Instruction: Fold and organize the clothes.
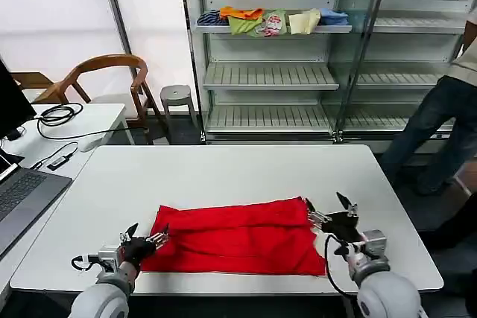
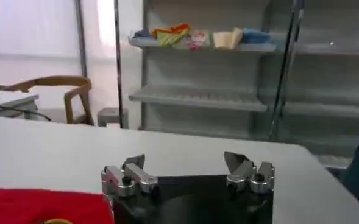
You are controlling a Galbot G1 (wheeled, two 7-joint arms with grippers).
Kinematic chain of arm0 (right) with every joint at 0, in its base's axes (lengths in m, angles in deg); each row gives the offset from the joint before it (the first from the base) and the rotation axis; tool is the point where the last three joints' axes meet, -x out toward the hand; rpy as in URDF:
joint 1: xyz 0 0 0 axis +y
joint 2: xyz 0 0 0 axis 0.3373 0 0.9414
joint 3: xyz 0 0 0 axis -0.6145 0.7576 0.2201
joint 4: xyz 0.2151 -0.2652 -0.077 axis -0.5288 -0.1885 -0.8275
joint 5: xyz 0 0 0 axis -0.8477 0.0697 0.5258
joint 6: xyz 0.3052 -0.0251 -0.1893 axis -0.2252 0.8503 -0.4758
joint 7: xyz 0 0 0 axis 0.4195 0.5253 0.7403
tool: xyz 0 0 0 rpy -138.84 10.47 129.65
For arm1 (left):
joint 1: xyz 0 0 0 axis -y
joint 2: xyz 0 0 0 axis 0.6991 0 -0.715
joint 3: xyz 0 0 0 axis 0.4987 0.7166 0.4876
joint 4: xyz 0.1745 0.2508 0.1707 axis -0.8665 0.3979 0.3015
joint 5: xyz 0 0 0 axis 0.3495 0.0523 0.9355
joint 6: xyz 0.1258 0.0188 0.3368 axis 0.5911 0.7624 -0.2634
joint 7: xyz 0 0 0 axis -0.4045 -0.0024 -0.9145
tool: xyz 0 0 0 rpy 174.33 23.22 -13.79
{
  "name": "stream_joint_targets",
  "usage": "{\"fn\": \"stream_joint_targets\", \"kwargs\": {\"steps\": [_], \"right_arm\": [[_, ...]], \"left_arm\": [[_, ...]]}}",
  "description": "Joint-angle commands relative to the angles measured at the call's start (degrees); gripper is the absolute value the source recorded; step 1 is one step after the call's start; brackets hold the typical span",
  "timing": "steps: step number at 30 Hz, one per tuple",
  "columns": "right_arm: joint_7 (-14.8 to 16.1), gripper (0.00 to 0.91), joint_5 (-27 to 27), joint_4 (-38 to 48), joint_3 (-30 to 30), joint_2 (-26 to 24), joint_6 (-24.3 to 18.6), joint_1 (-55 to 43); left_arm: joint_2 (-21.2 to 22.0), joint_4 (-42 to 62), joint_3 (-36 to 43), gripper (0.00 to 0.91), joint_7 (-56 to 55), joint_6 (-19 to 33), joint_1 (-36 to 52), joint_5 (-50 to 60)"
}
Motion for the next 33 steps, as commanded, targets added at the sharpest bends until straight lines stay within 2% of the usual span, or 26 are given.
{"fn": "stream_joint_targets", "kwargs": {"steps": [1,16,17,18,19,20,21,33], "right_arm": [[0.8,0.907,1.0,-3.6,-4.2,0.3,-1.1,3.8],[0.8,0.907,2.2,-3.0,-2.8,1.1,-1.0,3.4],[0.8,0.907,2.3,-2.9,-2.8,1.1,-1.0,3.4],[0.8,0.907,2.3,-2.9,-2.8,1.1,-1.0,3.3],[0.8,0.907,2.3,-2.8,-2.7,1.1,-1.0,3.3],[0.8,0.907,2.3,-2.7,-2.7,1.1,-1.0,3.3],[0.8,0.907,2.3,-2.7,-2.7,1.1,-1.0,3.2],[0.6,0.907,2.3,-2.5,-2.6,1.1,-1.0,3.3]], "left_arm": [[1.8,2.0,3.6,0.907,-6.2,2.3,0.8,-0.1],[2.9,3.7,5.2,0.907,-7.6,1.7,1.1,1.0],[3.1,3.7,5.6,0.836,-8.2,1.4,1.0,1.8],[3.2,3.6,5.8,0.353,-8.5,1.3,0.8,2.4],[3.3,3.5,5.9,0.171,-8.5,1.3,0.6,2.7],[3.4,3.4,6.0,0.050,-8.5,1.3,0.5,2.7],[3.5,3.4,6.1,0.020,-8.5,1.2,0.5,2.7],[4.1,3.2,6.8,0.020,-7.3,1.5,0.3,2.8]]}}
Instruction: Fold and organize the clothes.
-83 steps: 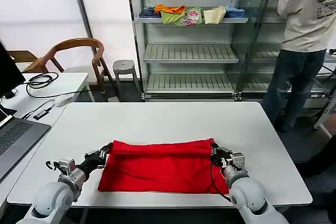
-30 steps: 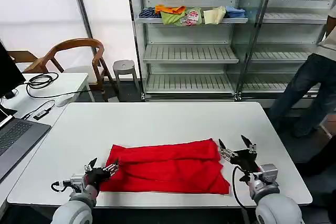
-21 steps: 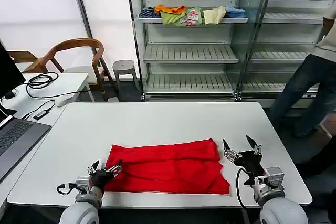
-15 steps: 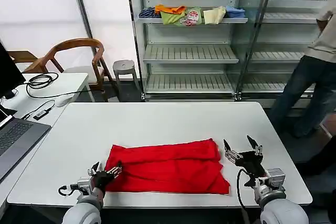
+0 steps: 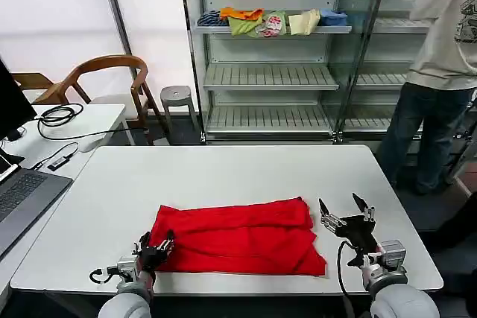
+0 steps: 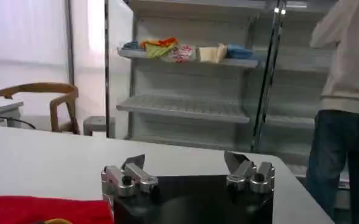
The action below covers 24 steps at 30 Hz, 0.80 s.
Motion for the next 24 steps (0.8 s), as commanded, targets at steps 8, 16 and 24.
{"fn": "stream_joint_targets", "kwargs": {"steps": [8,16,24], "right_arm": [[-0.1,0.907,0.1,0.0,0.1,0.0,-0.1,0.3],[-0.2,0.907,0.4,0.5,0.7,-0.1,-0.2,-0.4],[-0.2,0.907,0.8,1.4,2.2,-0.5,-0.6,-2.3]], "left_arm": [[0.4,0.3,0.1,0.020,0.9,0.3,-0.2,1.4],[-0.8,-0.1,-6.1,0.010,2.2,-0.4,-1.0,1.5],[-6.7,-0.9,-19.0,0.010,4.0,-2.0,-3.9,-2.6]]}}
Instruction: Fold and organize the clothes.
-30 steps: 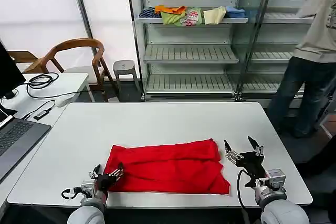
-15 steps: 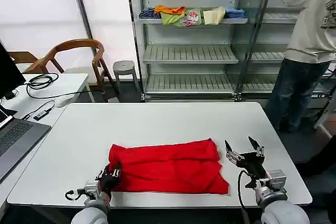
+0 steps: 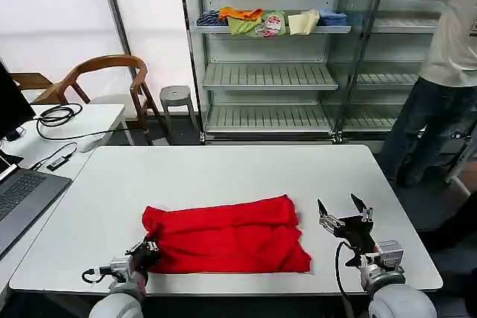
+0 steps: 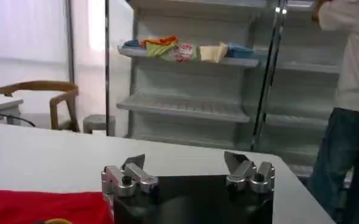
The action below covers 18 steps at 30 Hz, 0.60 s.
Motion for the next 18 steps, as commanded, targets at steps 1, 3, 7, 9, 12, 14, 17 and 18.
{"fn": "stream_joint_targets", "kwargs": {"steps": [1,3,7,9,12,14,17,18], "right_arm": [[0.1,0.907,0.1,0.6,0.8,0.0,-0.4,-1.3],[0.1,0.907,0.1,0.9,1.2,0.1,-0.7,-1.5],[0.3,0.907,0.3,1.6,2.1,0.3,-1.5,-1.7],[0.2,0.907,0.4,1.7,2.3,0.4,-1.7,-1.8],[0.2,0.907,0.6,1.8,2.4,0.5,-1.9,-1.8],[0.2,0.907,0.7,1.9,2.3,0.5,-1.9,-1.6],[0.2,0.907,1.1,1.8,1.8,0.3,-1.9,-1.1],[0.2,0.907,1.3,1.7,1.4,0.2,-1.9,-0.8]], "left_arm": [[-6.1,-0.4,-15.7,0.010,1.9,-1.4,-2.8,-3.3],[-7.8,-0.4,-18.6,0.000,2.3,-1.8,-4.0,-3.6],[-10.4,-1.1,-24.4,0.010,2.6,-2.4,-6.2,-3.6],[-10.9,-1.7,-25.4,0.010,2.6,-2.5,-6.7,-3.5],[-10.5,-3.4,-25.2,0.010,2.6,-2.5,-7.0,-3.0],[-9.5,-4.3,-23.6,0.010,2.7,-2.3,-6.8,-2.0],[-7.3,-8.0,-19.9,0.010,3.3,-2.3,-6.4,-0.8],[-6.6,-9.1,-18.3,0.010,3.3,-2.4,-6.1,-0.3]]}}
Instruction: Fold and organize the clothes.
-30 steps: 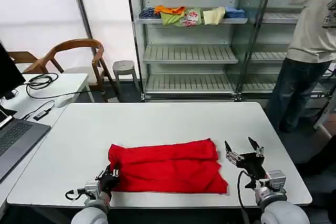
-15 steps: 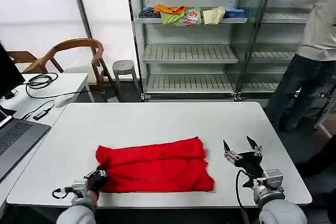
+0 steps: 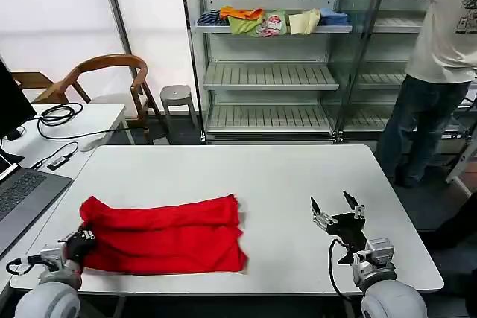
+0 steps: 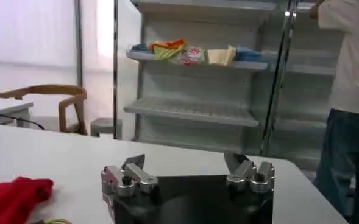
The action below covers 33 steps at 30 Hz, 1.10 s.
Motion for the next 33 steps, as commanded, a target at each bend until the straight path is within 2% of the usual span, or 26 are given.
{"fn": "stream_joint_targets", "kwargs": {"steps": [1,10,20,33], "right_arm": [[-0.1,0.907,0.5,0.0,-0.7,-0.2,-0.2,0.7],[-0.4,0.907,1.4,-0.1,-3.6,-0.9,0.1,2.8],[-0.7,0.907,1.7,-1.7,-6.0,-1.3,0.7,4.8],[-0.9,0.907,2.0,-2.0,-6.3,-0.9,1.1,4.7]], "left_arm": [[2.0,-8.4,1.8,0.010,0.9,-0.4,-0.7,2.7],[7.3,-15.0,14.9,0.010,0.7,-1.1,2.4,8.5],[11.8,-11.2,26.1,0.010,1.9,-0.1,6.1,14.0],[15.7,-5.9,29.7,0.020,1.2,-0.6,11.6,14.1]]}}
